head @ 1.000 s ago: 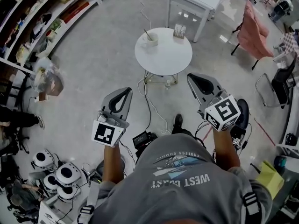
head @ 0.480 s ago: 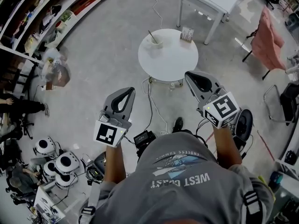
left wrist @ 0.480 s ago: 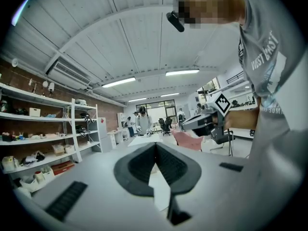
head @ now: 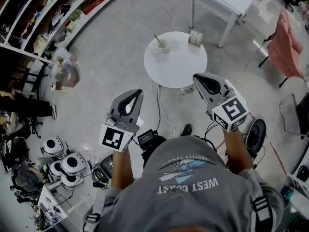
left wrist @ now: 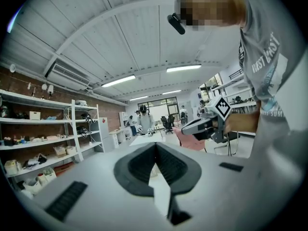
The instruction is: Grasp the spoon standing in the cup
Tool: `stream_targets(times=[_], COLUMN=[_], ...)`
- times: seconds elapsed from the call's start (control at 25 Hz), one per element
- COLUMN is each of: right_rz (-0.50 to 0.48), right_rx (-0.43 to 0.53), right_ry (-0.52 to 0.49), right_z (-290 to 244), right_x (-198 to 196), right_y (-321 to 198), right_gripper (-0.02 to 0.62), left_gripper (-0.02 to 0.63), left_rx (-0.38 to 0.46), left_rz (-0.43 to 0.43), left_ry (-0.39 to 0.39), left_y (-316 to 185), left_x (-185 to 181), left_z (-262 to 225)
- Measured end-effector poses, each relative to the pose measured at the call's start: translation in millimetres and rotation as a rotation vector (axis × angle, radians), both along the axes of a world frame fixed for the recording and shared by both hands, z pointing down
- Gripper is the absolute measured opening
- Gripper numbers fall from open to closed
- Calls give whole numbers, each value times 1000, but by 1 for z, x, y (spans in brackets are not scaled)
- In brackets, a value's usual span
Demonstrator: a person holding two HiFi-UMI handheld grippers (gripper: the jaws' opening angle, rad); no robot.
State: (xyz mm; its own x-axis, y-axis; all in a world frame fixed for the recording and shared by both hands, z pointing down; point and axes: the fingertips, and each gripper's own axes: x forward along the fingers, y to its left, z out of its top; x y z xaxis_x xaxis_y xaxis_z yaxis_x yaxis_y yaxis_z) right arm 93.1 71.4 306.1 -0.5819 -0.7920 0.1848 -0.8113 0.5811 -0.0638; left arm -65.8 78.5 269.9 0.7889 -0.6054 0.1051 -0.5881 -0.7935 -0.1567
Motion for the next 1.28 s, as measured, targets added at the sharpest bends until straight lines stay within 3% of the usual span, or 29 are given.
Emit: stream_targets(times=[0.36, 0.6, 0.84, 1.28], right_rz=[64, 200, 280, 393], right_rx=[-36, -53, -52, -38], right_ry=[-3, 24, 46, 82], right_z=[24, 35, 28, 17], right_x=[12, 25, 12, -12], right_y=[-12, -32, -49, -65], right_gripper=[2, 2, 2, 2], left_gripper=[5, 5, 5, 5], left_rx=[-23, 7, 23, 18], left_rz=[62, 216, 288, 404], left_ry=[-4, 38, 71, 99], left_y=[-24, -69, -111, -145], left_x=[8, 27, 16, -1], left_z=[17, 26, 17, 20])
